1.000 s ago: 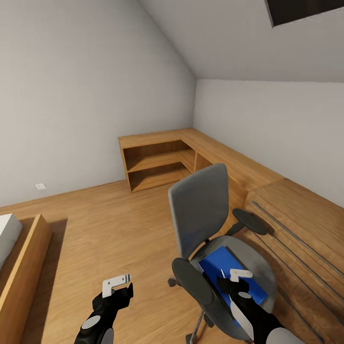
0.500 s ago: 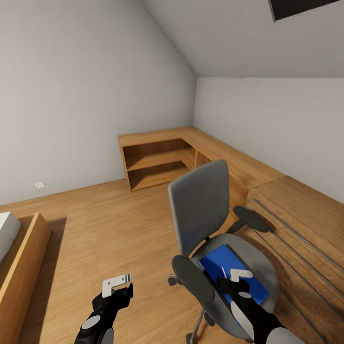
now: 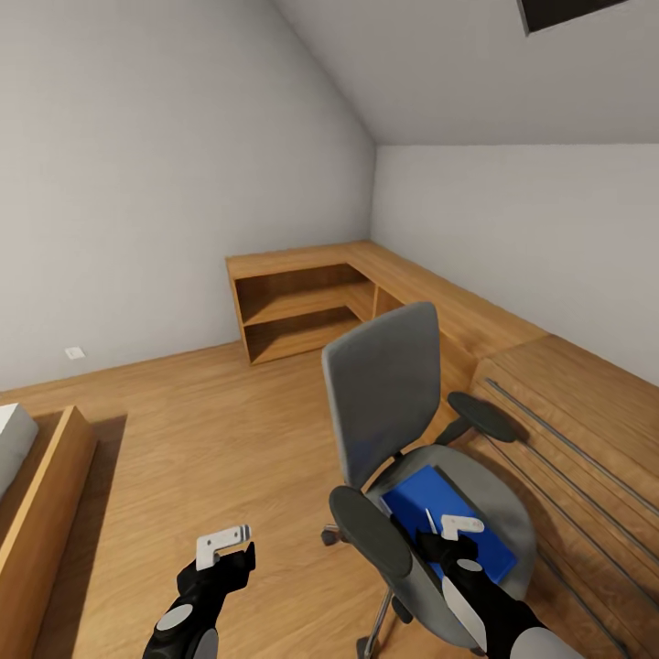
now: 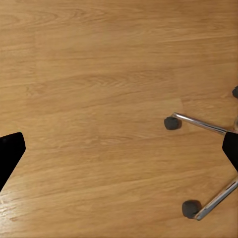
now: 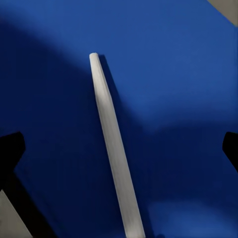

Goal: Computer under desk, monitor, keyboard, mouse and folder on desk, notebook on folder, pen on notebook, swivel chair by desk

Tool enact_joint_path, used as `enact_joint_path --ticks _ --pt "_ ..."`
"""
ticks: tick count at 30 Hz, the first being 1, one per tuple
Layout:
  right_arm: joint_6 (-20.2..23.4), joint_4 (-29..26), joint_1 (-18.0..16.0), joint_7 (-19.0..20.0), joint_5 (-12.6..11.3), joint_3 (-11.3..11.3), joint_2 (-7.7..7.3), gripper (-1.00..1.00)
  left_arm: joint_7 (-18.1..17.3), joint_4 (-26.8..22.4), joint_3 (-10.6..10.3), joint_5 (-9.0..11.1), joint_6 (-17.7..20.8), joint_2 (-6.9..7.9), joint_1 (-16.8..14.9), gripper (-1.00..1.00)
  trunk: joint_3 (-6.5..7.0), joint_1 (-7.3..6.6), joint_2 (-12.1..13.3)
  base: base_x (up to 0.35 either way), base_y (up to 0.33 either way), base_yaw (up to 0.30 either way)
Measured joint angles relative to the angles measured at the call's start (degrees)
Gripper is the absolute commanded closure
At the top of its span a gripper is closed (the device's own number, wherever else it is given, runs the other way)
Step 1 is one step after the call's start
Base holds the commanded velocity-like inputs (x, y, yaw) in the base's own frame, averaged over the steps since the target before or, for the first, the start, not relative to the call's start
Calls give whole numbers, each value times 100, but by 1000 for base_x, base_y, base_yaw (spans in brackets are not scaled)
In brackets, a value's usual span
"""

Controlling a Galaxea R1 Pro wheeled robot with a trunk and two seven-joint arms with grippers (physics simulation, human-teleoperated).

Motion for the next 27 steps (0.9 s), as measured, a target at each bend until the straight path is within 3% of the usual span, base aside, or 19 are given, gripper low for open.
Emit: enact_joint_path --ticks 7,16,23,27 --pt "5 0 2 0 -1 0 -3 -100 6 0 -4 0 0 0 1 -100 -89 109 -199 0 0 0" --pt "3 0 1 0 0 0 -3 -100 9 0 -4 -1 0 0 0 -100 -90 110 -201 0 0 0" --pt "4 -14 -3 -11 60 -3 -2 -100 9 0 -4 -6 -6 0 2 -100 -214 262 -481 0 0 0" --pt "0 -17 -2 -10 55 -6 -2 -100 9 6 -4 -1 -4 0 5 -100 -215 263 -482 0 0 0"
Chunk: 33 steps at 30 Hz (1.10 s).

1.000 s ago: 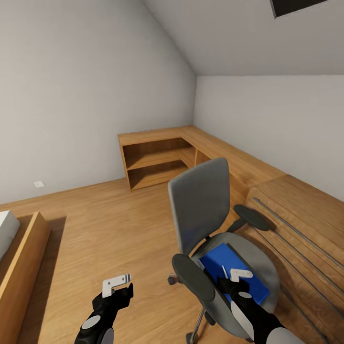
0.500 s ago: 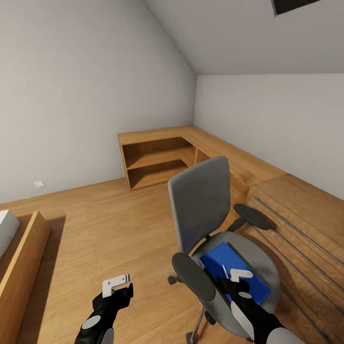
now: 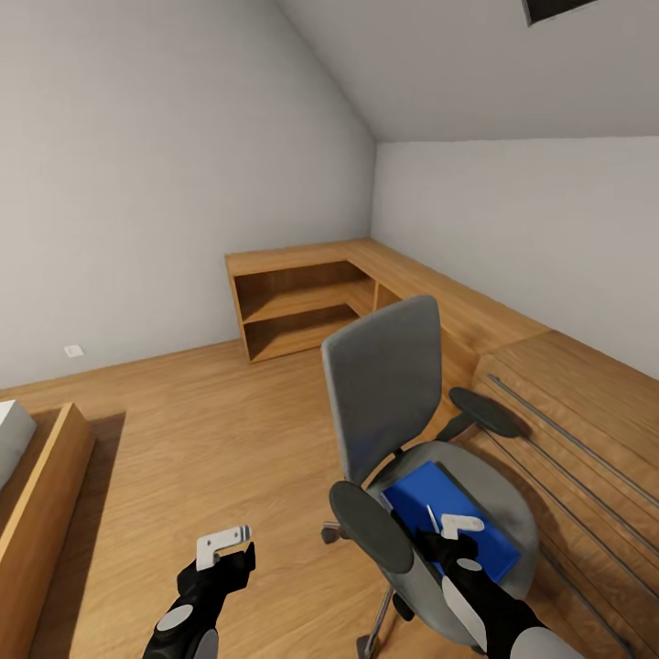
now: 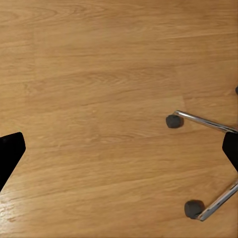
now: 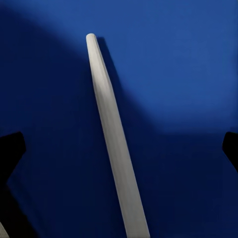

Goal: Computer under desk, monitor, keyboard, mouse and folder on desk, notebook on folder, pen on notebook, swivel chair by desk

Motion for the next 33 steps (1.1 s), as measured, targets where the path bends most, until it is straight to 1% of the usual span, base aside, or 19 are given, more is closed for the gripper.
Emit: enact_joint_path --ticks 12,13,33 --pt "1 -3 1 1 4 -3 0 -100 0 2 0 1 -2 0 -5 -100 0 0 0 0 0 0" --pt "0 -3 1 1 3 -3 0 100 0 4 0 1 0 0 -5 -100 0 0 0 0 0 0" --pt "0 -7 4 16 -35 10 1 100 0 12 -1 -2 2 0 -5 -100 0 0 0 0 0 0"
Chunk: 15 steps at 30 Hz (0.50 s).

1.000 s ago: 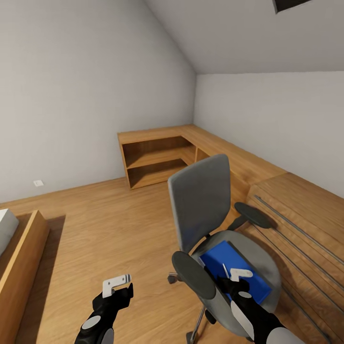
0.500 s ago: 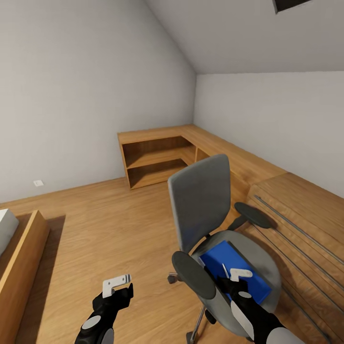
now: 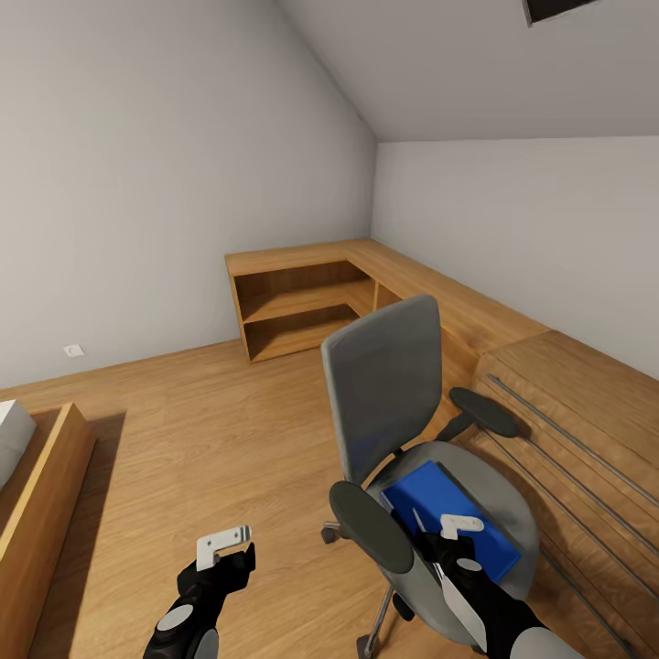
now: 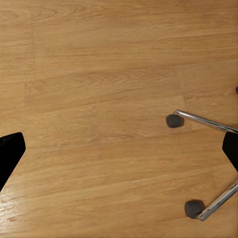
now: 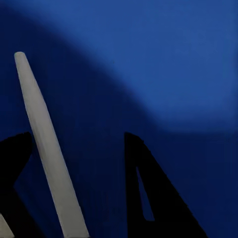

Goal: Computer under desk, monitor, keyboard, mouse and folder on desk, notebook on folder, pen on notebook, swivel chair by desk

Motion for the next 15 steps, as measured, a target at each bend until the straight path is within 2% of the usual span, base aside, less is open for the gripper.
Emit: enact_joint_path --ticks 5,11,15 --pt "1 0 2 2 -21 -4 -1 100 0 0 0 0 -1 0 1 -100 0 0 0 0 0 0" --pt "154 -34 -4 35 60 -4 -2 100 0 0 0 2 -1 0 2 -100 1 0 0 0 0 0" --pt "201 -59 -2 47 14 2 -19 100 0 1 0 3 1 0 2 -100 1 0 0 0 0 0"
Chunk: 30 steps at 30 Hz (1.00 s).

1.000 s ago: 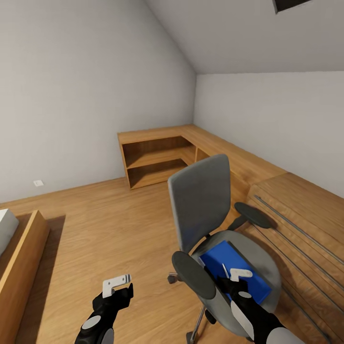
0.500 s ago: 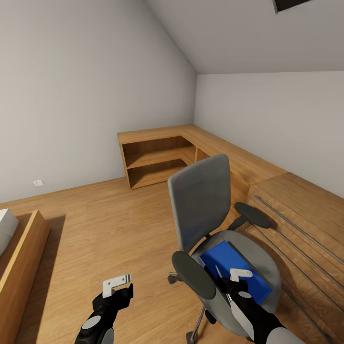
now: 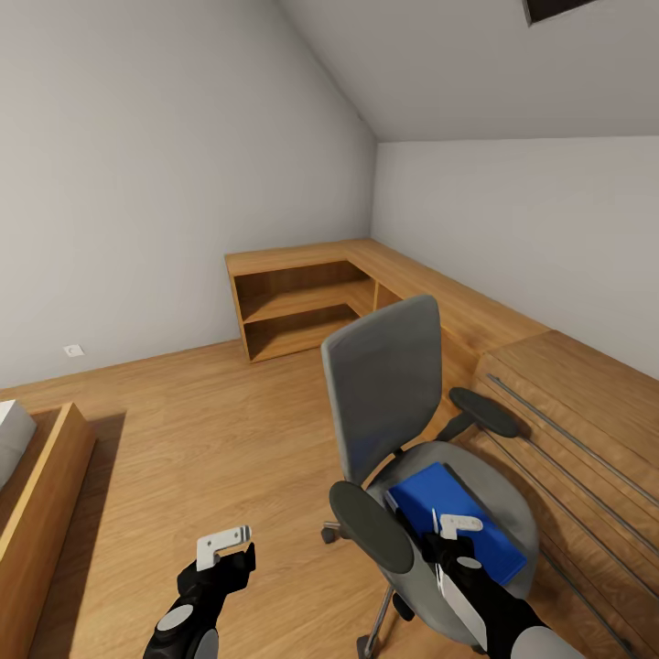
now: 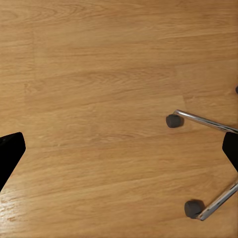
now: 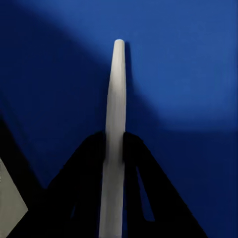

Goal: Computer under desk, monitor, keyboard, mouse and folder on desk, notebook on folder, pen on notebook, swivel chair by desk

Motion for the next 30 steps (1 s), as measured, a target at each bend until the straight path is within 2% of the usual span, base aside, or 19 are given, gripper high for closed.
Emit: enact_joint_path --ticks 13,27,30 --pt "11 -9 0 16 -15 2 -23 100 -13 0 -9 0 0 0 -1 -100 0 0 0 0 0 0" --pt "-11 22 4 -4 -61 -13 -68 100 -18 -1 -43 -8 12 8 0 -100 250 -306 561 0 0 0" --pt "-19 -20 4 -15 -64 -16 -137 100 -14 2 -43 -11 17 7 -1 -100 304 -372 681 0 0 0"
